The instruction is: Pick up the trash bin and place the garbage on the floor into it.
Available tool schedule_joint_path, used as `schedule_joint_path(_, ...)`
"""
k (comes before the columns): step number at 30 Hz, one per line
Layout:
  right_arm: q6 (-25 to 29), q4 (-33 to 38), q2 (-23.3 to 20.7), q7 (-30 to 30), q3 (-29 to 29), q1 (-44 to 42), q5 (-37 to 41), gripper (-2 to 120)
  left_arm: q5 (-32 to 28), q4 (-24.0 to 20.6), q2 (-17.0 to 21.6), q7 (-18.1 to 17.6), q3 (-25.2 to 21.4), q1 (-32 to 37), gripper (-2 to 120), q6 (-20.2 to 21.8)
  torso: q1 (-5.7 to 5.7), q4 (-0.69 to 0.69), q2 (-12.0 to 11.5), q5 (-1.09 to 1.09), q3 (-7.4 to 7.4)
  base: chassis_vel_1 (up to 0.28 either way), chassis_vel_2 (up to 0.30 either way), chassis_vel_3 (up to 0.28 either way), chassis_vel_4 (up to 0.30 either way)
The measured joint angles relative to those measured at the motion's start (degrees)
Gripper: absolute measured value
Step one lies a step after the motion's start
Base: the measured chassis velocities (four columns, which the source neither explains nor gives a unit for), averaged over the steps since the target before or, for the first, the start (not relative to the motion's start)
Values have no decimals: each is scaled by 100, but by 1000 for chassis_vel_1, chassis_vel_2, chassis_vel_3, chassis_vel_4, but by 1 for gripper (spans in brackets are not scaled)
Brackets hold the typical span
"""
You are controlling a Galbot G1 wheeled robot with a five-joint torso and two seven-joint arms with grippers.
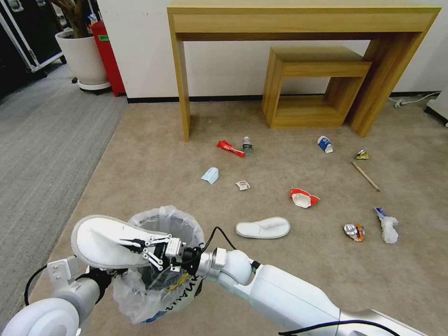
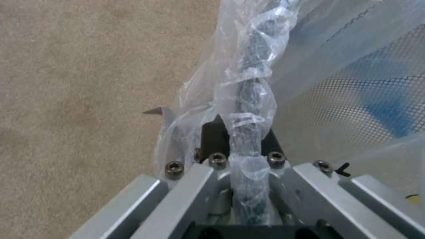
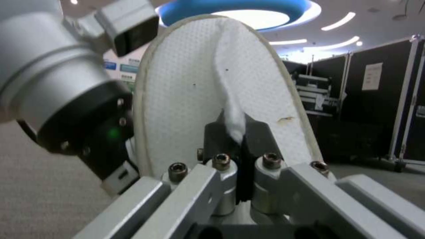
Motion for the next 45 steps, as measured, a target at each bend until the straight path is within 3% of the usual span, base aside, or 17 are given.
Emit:
schedule_joint_path(7, 15, -90, -6, 9, -16, -18, -103, 10, -2, 16, 3, 2, -9, -3, 0, 0, 0, 0, 0, 1, 0, 0, 0, 0, 0)
schedule_joint_path(10, 15, -133, -44, 7, -7, -9, -146, 31, -1, 34, -1, 10, -10, -7, 0, -1, 0, 0, 0, 1, 0, 0, 0, 0, 0)
schedule_joint_path(22, 39, -161, -108, 19, 100, 18, -198, 66, 16, 108, 1, 28, -9, -44, 0, -4, 0, 1, 0, 1, 0, 0, 0, 0, 0)
schedule_joint_path(24, 49, -150, -162, 0, 147, 11, -218, 79, 23, 139, 3, 30, -9, -63, 0, -4, 0, 1, 0, 1, 0, 0, 0, 0, 0)
schedule_joint_path(29, 59, -75, -306, -31, 204, 9, -224, 95, 30, 170, -6, 32, -2, -83, 0, -4, 0, 1, 0, 1, 0, 0, 0, 0, 0)
schedule_joint_path(38, 37, 84, -525, 44, 356, 12, -187, 99, 44, 205, -9, 34, 5, -97, 0, -4, 0, 1, 0, 1, 0, 0, 0, 0, 0)
schedule_joint_path(45, -733, 972, -1183, 1004, 1076, -236, 287, 100, 130, 289, -26, 46, 41, -105, 0, -4, 0, 0, 0, 2, 0, 0, 0, 0, 0)
